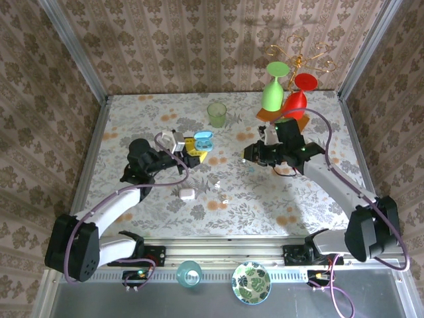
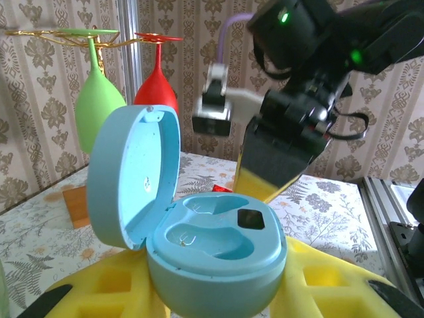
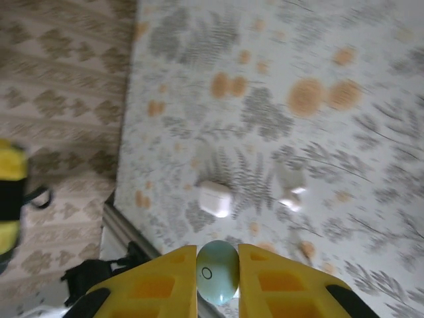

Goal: Insert wireless bluetooth earbuds into charging case

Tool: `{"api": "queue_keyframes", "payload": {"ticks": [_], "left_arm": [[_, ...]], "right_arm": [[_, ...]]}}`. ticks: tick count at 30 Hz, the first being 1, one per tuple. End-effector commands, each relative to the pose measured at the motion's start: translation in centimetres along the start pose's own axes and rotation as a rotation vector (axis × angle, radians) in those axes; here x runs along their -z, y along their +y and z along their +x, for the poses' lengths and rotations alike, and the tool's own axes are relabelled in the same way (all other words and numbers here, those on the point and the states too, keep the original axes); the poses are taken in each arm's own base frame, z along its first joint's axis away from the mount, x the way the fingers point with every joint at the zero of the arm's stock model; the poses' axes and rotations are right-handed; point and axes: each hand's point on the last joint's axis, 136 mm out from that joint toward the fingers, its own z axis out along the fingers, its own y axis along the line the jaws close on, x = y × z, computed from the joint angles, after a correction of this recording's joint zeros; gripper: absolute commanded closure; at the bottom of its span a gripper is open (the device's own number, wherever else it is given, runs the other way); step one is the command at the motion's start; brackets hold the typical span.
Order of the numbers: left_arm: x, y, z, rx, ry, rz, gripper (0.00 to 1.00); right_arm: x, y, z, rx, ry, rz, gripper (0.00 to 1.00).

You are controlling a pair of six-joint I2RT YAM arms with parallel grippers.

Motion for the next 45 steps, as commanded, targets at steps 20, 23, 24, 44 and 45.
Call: {"api": "queue_keyframes", "payload": {"ticks": [20, 23, 24, 44, 45], "left_arm": [[-2.0, -2.8, -1.2, 0.019, -0.013, 0.172, 0.74], [-2.0, -2.9, -1.3, 0.015, -0.017, 0.174, 0.74], [-2.1, -2.8, -1.3, 0.014, -0.019, 0.173, 0.74], [-2.2, -2.7, -1.9, -0.005, -0.034, 0.167, 0.74], [-2.2, -2.7, -1.9, -0.005, -0.033, 0.166, 0.74]], "right_arm": [[2.2, 14.0, -0.7, 0.529, -0.041, -0.264, 0.83], [2.0, 13.8, -0.7, 0.525, -0.037, -0.256, 0.83], [2.0, 13.6, -0.6, 0.524, -0.035, -0.252, 0.83], [0.0, 11.6, 0.3, 0.475, 0.029, -0.220, 0.84], [0.0, 11.6, 0.3, 0.474, 0.030, -0.221, 0.84]]}}
